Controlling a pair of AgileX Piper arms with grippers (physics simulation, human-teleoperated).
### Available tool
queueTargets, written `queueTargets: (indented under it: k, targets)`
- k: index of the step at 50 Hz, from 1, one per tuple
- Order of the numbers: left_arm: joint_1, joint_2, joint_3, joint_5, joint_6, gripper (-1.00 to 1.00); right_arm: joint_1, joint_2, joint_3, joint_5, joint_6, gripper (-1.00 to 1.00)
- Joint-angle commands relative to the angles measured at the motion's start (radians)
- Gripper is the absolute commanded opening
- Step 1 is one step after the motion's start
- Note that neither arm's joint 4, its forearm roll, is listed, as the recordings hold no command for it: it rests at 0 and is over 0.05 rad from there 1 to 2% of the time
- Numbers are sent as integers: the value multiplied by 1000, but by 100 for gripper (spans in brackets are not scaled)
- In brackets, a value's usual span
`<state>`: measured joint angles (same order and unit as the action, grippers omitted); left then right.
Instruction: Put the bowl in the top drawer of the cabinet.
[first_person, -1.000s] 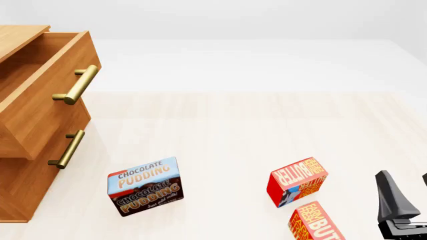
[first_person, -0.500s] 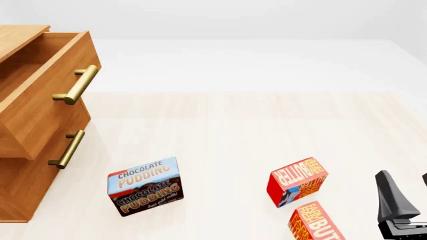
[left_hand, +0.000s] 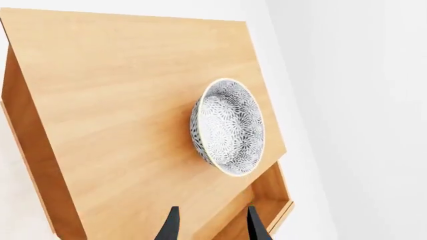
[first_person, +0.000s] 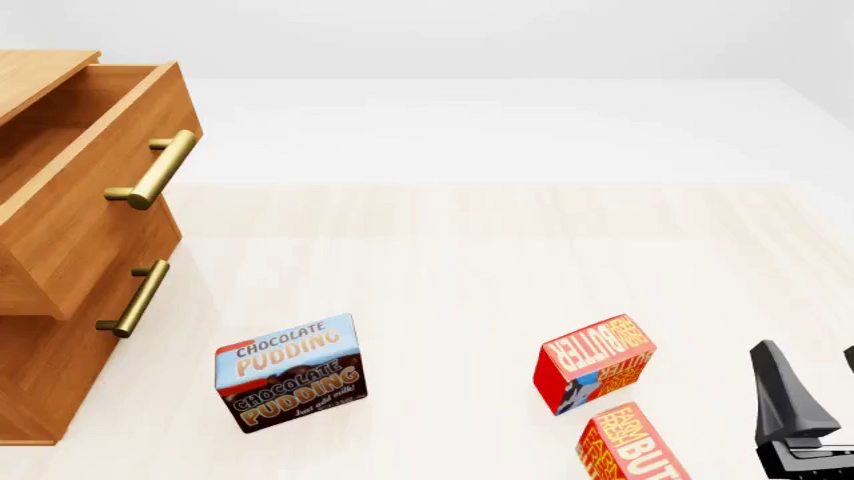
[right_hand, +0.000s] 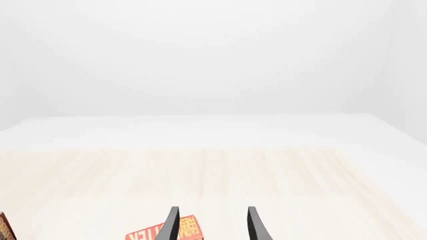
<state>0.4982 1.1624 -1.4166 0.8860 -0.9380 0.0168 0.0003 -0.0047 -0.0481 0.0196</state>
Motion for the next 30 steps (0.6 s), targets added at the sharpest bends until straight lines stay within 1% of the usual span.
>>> queueTargets:
  k: [1,8,15,30]
  targets:
    - [-39,-57,44,19,-18,100,2,0,0,-2,1,100]
    - [-51,-72,64,18,-17,100,5,0,0,-3,0,100]
    - [-108,-138,109,42,-34,100,7,0,0,-4,0,100]
    - [-187,-225,183,64,-74,100,8,0,0,-5,1,100]
